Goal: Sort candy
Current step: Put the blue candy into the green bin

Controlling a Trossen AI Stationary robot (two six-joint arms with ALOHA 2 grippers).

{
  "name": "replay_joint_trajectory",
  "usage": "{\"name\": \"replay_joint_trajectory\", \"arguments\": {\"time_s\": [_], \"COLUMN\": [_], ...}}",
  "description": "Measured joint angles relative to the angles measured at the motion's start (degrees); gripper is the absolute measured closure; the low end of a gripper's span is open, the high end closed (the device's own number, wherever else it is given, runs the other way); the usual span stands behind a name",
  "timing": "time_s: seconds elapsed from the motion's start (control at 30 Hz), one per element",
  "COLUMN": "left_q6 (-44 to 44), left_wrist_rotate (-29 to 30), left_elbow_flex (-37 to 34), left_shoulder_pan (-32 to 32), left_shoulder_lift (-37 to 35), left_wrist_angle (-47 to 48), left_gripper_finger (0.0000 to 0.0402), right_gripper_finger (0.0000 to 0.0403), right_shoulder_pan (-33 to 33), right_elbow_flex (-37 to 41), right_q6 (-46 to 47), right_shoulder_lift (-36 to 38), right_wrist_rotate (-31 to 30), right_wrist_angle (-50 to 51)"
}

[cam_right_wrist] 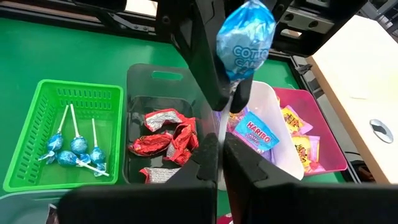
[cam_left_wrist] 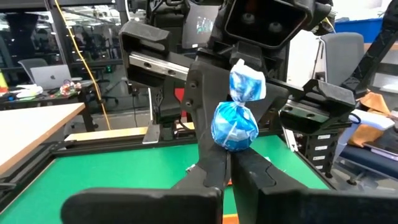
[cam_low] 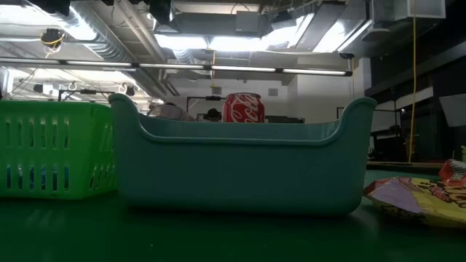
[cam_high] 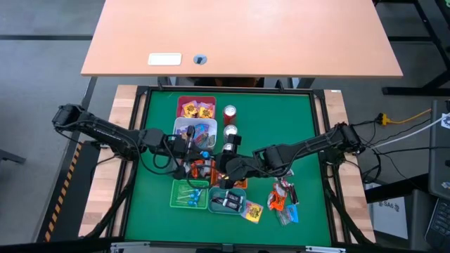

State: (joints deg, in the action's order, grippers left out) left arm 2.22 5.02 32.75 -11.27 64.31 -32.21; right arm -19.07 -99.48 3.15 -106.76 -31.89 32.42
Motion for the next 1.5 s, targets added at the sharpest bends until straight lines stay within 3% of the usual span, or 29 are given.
{"name": "replay_joint_trajectory", "arguments": {"time_s": [0.23,0.43,0.6,0.77,0.9,1.1,1.27,1.5], "left_q6": [0.0,-0.6,-6.8,-16.5,-22.5,-27.0,-30.2,-39.4], "left_wrist_rotate": [0.0,-0.1,-2.7,-8.2,-8.8,-7.1,-4.6,-0.1], "left_elbow_flex": [0.0,0.0,0.0,0.0,0.0,0.0,0.0,0.0], "left_shoulder_pan": [0.0,0.0,-0.9,-4.1,-8.5,-14.7,-18.3,-19.3], "left_shoulder_lift": [0.0,-0.1,-0.1,-0.1,-0.1,-0.1,-0.1,0.0], "left_wrist_angle": [0.3,1.5,9.4,20.6,28.9,33.4,34.8,39.8], "left_gripper_finger": [0.04,0.0401,0.0401,0.0401,0.0401,0.0401,0.04,0.0349], "right_gripper_finger": [0.0384,0.0312,0.0278,0.0274,0.0274,0.0274,0.0274,0.0274], "right_shoulder_pan": [0.0,-0.1,-0.1,-0.1,-0.9,-2.6,-3.1,-3.0], "right_elbow_flex": [0.0,0.0,0.1,0.0,1.1,7.9,16.4,30.0], "right_q6": [0.0,-0.1,3.2,9.3,12.4,13.8,20.2,26.6], "right_shoulder_lift": [0.0,0.4,3.8,5.3,5.4,7.3,11.8,19.5], "right_wrist_rotate": [1.8,3.2,6.5,8.6,8.0,8.7,12.0,15.2], "right_wrist_angle": [0.2,2.5,14.3,29.8,37.9,39.7,39.2,36.2]}}
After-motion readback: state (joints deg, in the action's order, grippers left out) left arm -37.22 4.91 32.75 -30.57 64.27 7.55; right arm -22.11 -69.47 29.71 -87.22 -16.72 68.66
